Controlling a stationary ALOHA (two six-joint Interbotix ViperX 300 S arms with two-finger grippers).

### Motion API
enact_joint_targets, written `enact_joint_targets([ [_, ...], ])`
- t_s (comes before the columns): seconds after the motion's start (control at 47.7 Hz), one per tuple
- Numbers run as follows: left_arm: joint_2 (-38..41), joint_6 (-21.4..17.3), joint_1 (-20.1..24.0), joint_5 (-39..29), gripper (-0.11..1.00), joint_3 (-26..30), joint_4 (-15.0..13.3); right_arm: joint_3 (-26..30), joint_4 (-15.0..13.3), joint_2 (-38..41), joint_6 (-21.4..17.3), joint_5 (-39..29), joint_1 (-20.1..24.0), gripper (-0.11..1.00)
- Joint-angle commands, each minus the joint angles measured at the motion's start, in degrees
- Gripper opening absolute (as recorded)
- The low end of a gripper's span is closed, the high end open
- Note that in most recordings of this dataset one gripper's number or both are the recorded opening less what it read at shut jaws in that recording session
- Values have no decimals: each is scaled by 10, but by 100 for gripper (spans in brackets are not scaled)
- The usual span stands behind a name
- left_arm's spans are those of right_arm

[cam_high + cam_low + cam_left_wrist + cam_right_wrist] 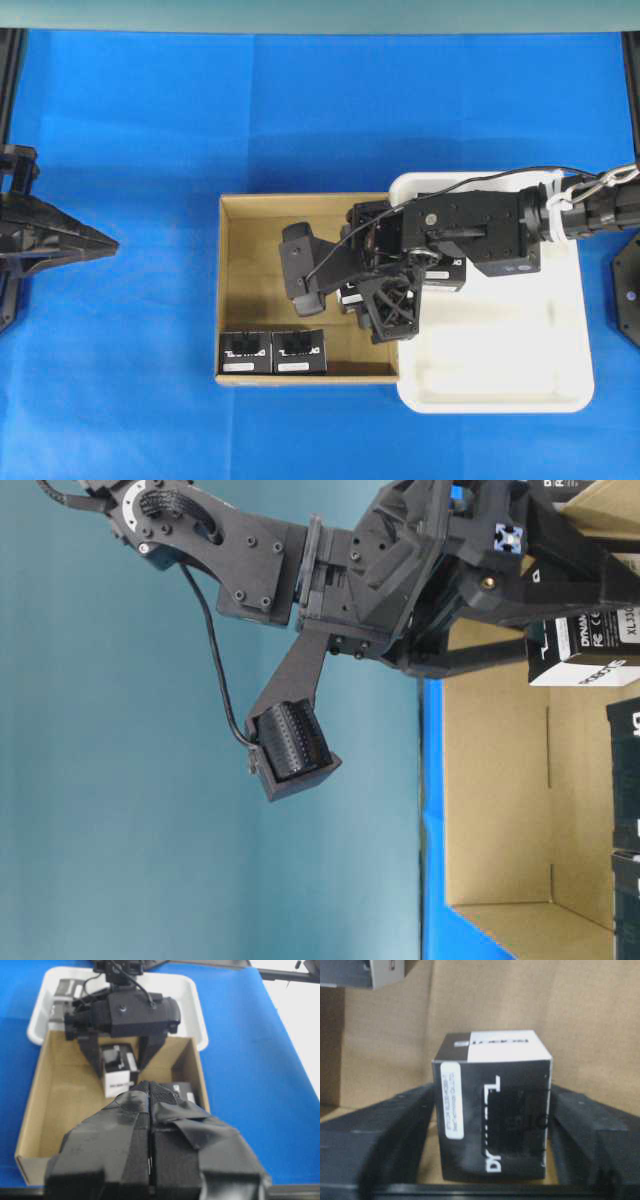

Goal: Pick the box from inside the cardboard box.
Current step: 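Adjust the grip and raise the servo box out of the cardboard box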

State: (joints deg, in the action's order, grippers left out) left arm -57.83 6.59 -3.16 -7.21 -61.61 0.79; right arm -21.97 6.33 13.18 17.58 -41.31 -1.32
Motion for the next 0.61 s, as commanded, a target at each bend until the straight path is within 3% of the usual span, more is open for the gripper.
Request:
enact_joint_targets([
  [0.0,3,1,2,3,-7,13,2,7,2,-3,2,-6,3,71],
  [0.063,3,1,2,3,-7,13,2,8,2,-3,1,-10,4,64],
  [0.461,1,1,2,3,-7,14,1,36,2,-16,-6,-15,4,64],
  [0.587,0,1,2,3,-7,15,2,65,3,-40,-12,-56,-1,64],
])
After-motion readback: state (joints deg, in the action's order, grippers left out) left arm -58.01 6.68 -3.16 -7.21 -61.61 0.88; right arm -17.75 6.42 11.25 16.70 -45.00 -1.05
